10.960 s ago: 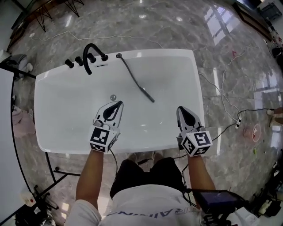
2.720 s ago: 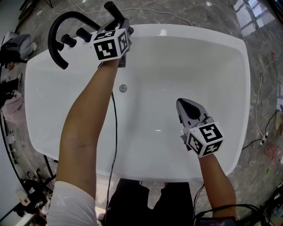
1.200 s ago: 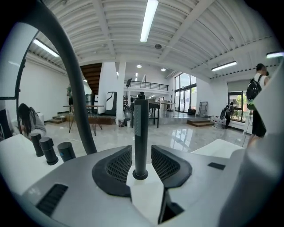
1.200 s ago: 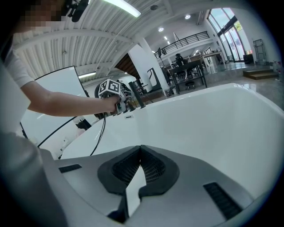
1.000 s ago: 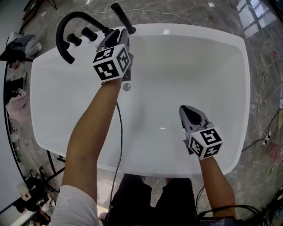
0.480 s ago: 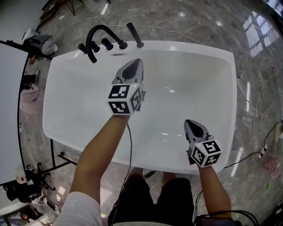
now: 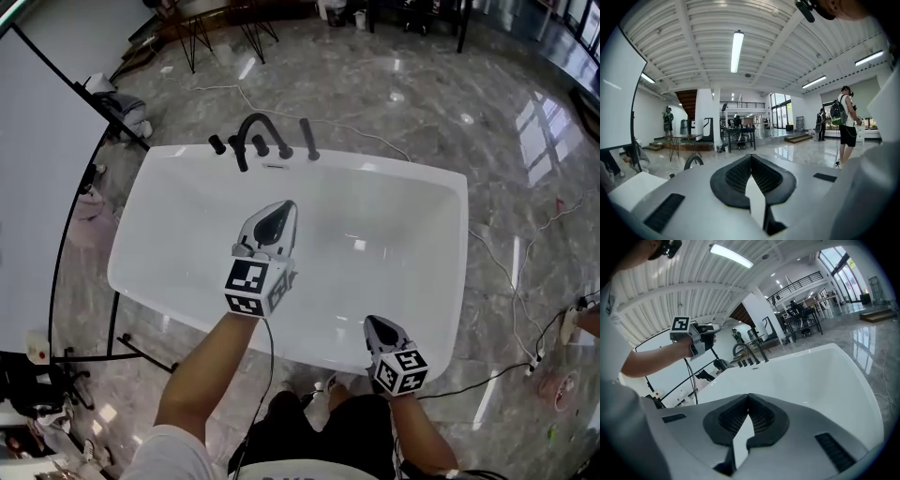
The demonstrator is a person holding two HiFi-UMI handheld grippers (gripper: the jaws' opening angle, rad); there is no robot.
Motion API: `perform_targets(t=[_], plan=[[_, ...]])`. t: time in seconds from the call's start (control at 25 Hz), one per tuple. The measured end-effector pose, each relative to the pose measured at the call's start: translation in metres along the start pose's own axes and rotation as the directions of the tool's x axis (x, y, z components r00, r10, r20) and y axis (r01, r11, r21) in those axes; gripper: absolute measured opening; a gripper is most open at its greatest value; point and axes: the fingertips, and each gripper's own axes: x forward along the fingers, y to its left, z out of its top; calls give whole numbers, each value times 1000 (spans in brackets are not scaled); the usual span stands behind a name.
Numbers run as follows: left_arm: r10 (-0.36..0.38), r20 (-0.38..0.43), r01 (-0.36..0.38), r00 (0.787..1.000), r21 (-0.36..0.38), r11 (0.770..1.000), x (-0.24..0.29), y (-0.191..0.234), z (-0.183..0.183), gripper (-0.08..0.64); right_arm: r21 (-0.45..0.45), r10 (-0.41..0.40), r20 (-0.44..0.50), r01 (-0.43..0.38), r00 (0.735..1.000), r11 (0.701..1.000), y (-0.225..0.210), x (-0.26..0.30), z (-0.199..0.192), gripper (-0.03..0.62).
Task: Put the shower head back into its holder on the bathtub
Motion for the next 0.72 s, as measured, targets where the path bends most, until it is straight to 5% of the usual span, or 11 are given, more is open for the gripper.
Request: perform_targets(t=[0.32, 0.72], plan=[[49, 37, -46, 998, -96, 994, -140, -10, 36, 18, -61, 2, 98, 4, 995, 998, 72, -54, 19, 11], [46, 131, -26, 990, -152, 988, -345, -13, 84, 18, -236, 18, 199, 30, 980, 971, 235, -141, 43, 11]])
